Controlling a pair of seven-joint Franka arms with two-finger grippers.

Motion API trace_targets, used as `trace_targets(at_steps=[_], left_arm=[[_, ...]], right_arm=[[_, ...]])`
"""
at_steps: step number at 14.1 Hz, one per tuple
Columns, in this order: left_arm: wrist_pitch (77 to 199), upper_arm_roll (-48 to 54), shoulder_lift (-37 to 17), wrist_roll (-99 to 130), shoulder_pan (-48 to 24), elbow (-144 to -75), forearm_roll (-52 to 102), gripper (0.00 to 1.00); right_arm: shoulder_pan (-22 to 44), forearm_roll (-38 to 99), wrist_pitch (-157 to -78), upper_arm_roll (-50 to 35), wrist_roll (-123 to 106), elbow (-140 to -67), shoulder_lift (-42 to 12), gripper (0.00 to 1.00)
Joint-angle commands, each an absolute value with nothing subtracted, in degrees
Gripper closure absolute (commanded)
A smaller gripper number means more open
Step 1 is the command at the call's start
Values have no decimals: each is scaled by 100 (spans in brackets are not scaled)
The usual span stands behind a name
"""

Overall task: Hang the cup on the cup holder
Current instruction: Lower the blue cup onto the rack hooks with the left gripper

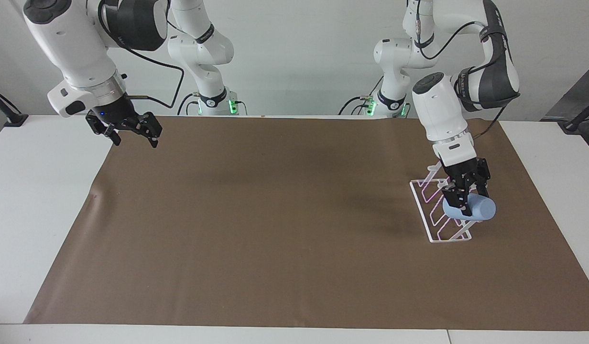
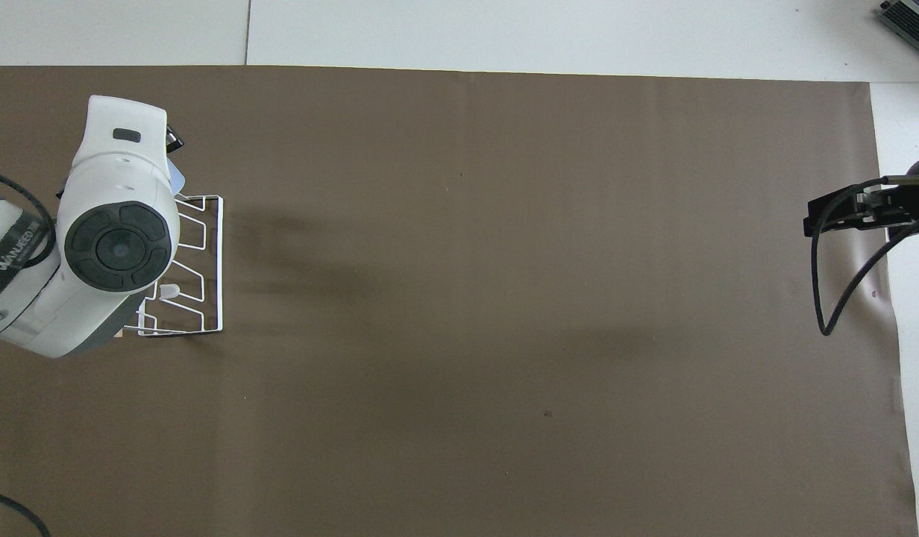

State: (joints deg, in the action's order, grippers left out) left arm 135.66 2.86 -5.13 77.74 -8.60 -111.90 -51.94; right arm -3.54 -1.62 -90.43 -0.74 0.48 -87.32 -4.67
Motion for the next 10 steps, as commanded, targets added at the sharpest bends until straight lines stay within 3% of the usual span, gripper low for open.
trace_targets(at_steps=[1, 10], left_arm=[[13729, 290, -281, 8033, -861, -11575, -5361, 100], [13992, 290, -132, 8156, -800, -11935, -5388, 100]], right_arm=[[-360, -202, -9044, -26, 123, -8886, -369, 0], [-422, -97, -9368, -26, 158, -8877, -369, 0]])
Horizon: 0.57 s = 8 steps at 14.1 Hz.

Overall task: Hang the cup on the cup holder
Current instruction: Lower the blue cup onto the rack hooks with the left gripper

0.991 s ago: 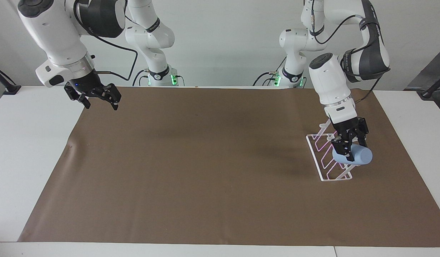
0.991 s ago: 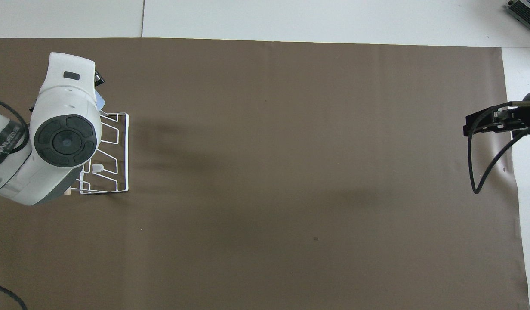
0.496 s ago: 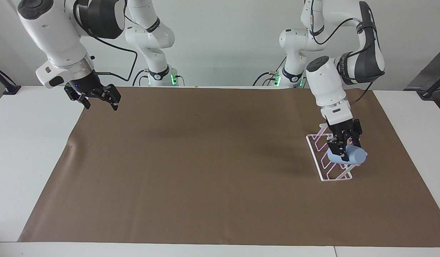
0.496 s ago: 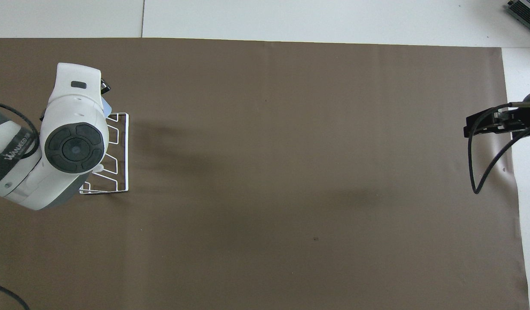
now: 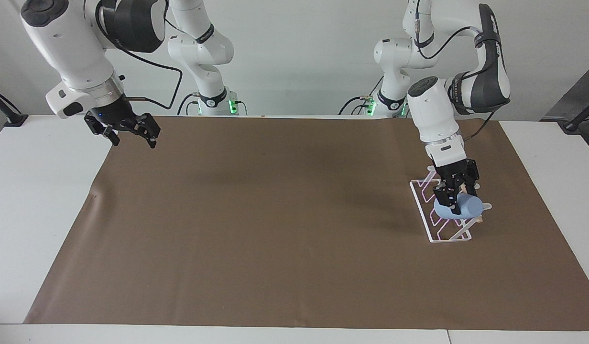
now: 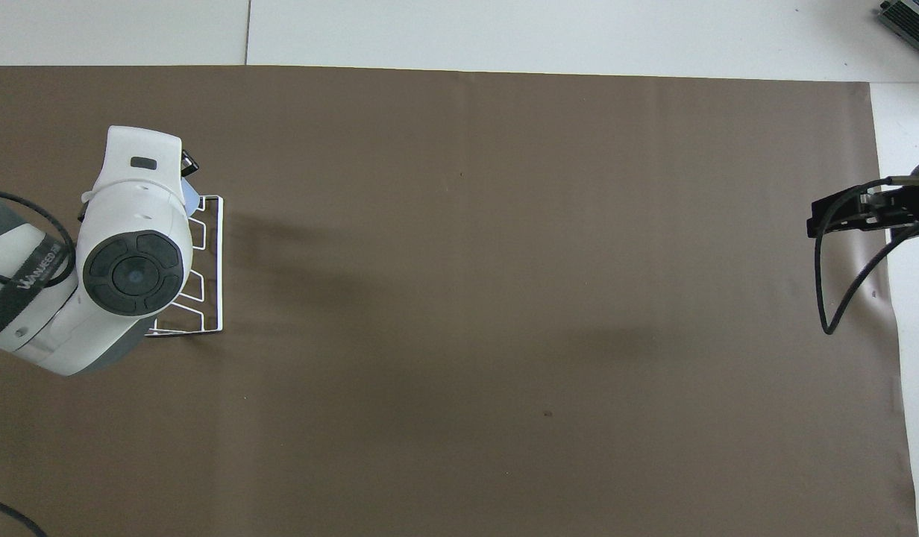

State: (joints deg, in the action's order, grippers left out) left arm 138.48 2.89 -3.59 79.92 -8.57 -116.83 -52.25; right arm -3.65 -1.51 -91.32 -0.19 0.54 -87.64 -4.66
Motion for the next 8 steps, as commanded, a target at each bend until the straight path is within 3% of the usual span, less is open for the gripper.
trace_targets(at_steps=[1, 2, 3, 4, 5, 8], left_arm=[[14018, 290, -123, 8156, -800, -11970, -5388, 100], [14053, 290, -123, 8156, -800, -11997, -5388, 100], [14071, 290, -123, 8156, -791, -12006, -5388, 70], [14080, 290, -123, 8148, -782, -12006, -5388, 10], [14080, 290, -123, 8147, -782, -11997, -5388, 0], [14062, 290, -158, 8121, -782, -11874, -5379, 0]], right_arm=[[-465, -97, -9456, -26, 150, -8877, -378, 0], [-475, -97, -9535, -26, 149, -8877, -387, 0], [-475, -97, -9649, -26, 158, -8877, -387, 0], [-492, -97, -9737, -26, 158, -8868, -395, 0], [-501, -88, -9747, -26, 158, -8851, -413, 0], [-501, -88, -9817, -26, 149, -8859, -413, 0]])
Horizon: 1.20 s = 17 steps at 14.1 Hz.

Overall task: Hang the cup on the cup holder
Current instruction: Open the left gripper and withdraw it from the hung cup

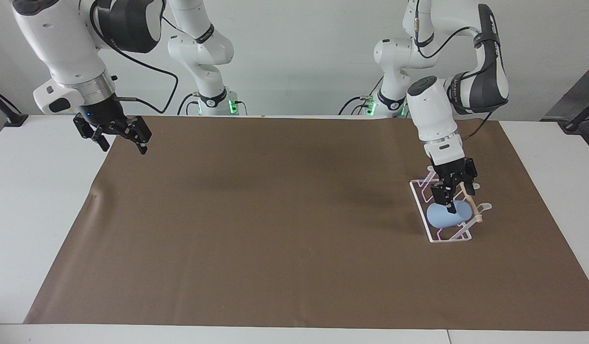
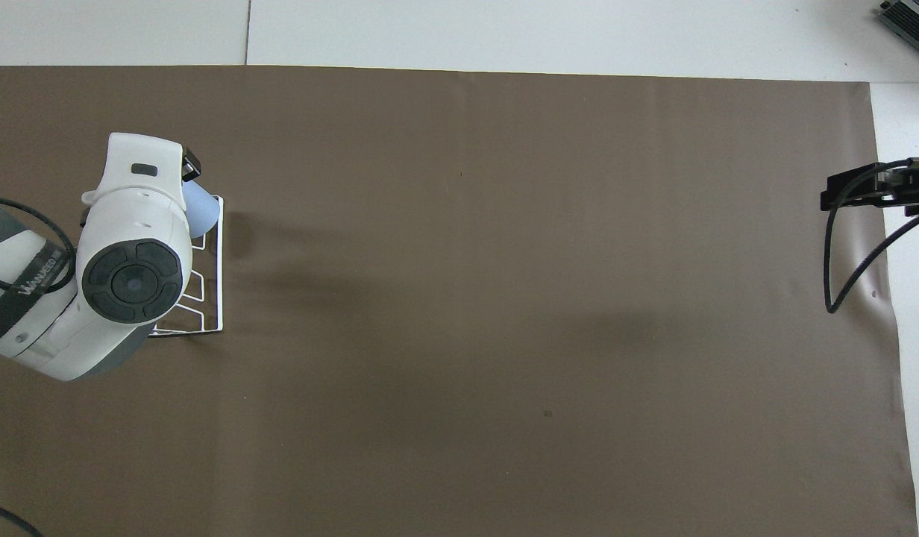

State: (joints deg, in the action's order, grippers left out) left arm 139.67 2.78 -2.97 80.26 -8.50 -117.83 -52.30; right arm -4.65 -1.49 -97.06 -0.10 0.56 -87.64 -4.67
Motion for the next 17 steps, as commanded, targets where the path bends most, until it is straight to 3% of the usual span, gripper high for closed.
trace_targets(at_steps=[1, 6, 12, 17], left_arm=[[14062, 290, -167, 8112, -791, -11865, -5379, 0], [14124, 308, -220, 7814, -782, -11540, -5073, 0], [14590, 316, -264, 5330, -343, -11452, -3062, 0], [13863, 316, -167, 3571, -299, -11154, -1864, 0]], right_arm=[[-492, -88, -9817, -26, 158, -8859, -413, 0], [-466, 122, -9817, -35, 431, -8868, -413, 0], [-466, 97, -9800, -35, 62, -8895, -396, 0], [-527, 97, -9721, -26, 62, -8921, -378, 0]])
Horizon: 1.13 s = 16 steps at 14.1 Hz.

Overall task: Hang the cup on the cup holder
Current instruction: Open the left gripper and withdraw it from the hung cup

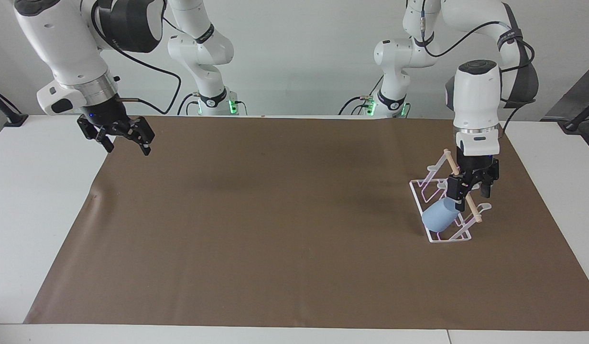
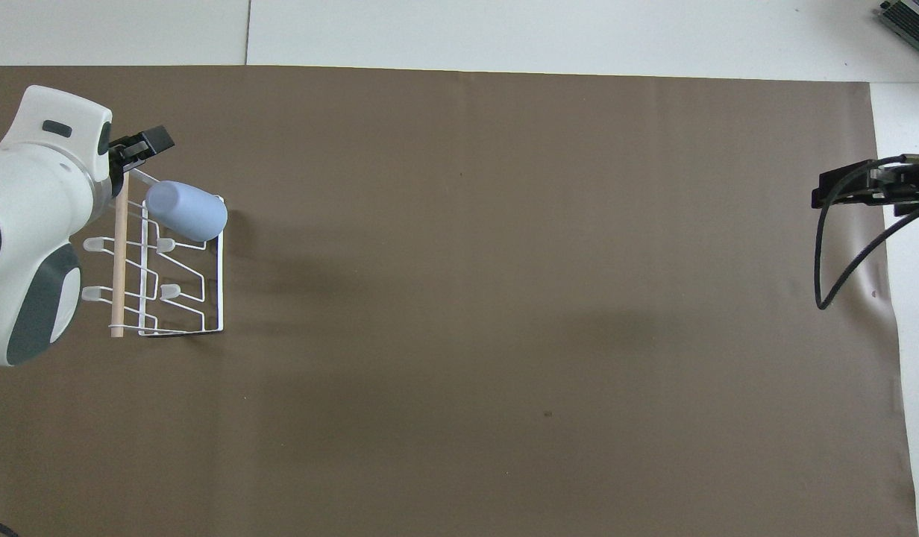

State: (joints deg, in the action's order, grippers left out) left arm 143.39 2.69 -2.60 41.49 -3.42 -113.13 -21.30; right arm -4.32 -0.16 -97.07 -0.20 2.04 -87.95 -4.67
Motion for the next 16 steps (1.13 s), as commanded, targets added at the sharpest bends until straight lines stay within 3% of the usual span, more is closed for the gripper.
trace_targets(at_steps=[1, 5, 11, 16], left_arm=[[13652, 316, -115, 3273, -299, -11092, -1602, 0], [12388, 264, 210, 1832, -299, -10750, -582, 0], [10392, 246, 264, 494, -290, -9960, -431, 0], [9818, 237, 299, 185, -290, -9756, -264, 0]], right_arm=[[-614, 105, -9721, -35, 70, -8921, -378, 0], [-545, 114, -9721, -79, 97, -8921, -369, 0], [-562, 123, -9721, -88, 97, -8921, -369, 0], [-562, 114, -9721, -88, 97, -8921, -369, 0]])
